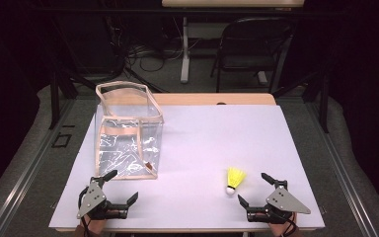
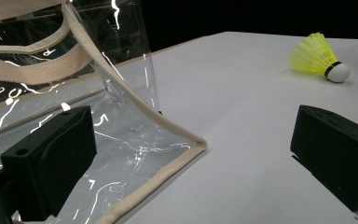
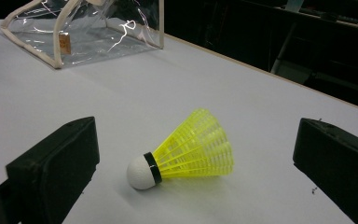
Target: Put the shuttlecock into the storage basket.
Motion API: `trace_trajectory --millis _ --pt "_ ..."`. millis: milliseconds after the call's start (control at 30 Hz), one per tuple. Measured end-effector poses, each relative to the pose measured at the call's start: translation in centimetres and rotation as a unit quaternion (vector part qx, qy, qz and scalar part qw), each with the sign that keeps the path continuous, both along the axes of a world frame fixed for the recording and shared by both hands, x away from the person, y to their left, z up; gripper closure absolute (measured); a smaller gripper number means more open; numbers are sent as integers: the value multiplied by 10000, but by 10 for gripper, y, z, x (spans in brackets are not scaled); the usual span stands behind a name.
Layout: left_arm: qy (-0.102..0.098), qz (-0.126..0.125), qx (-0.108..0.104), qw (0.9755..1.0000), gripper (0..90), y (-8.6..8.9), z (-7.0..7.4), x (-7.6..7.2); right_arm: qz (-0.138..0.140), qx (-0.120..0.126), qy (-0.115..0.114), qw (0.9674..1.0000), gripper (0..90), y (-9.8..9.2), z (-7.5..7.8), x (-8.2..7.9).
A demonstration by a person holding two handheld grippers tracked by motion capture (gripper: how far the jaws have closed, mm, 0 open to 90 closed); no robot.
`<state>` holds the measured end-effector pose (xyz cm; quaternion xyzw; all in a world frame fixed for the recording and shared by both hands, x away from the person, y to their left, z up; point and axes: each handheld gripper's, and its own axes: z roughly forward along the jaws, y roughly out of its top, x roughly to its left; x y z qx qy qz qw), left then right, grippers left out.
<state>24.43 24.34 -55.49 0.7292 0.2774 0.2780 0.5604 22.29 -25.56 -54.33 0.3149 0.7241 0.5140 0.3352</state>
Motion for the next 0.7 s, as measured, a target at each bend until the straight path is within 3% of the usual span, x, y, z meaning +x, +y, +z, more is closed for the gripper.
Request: trace_trajectory --millis 367,700 --pt "13 -9 44 10000 1 0 1 2 61 -56 149 9999 0 1 -1 1" --pt "54 -69 92 9999 1 -3 0 3 212 -170 425 9987 0 6 2 4"
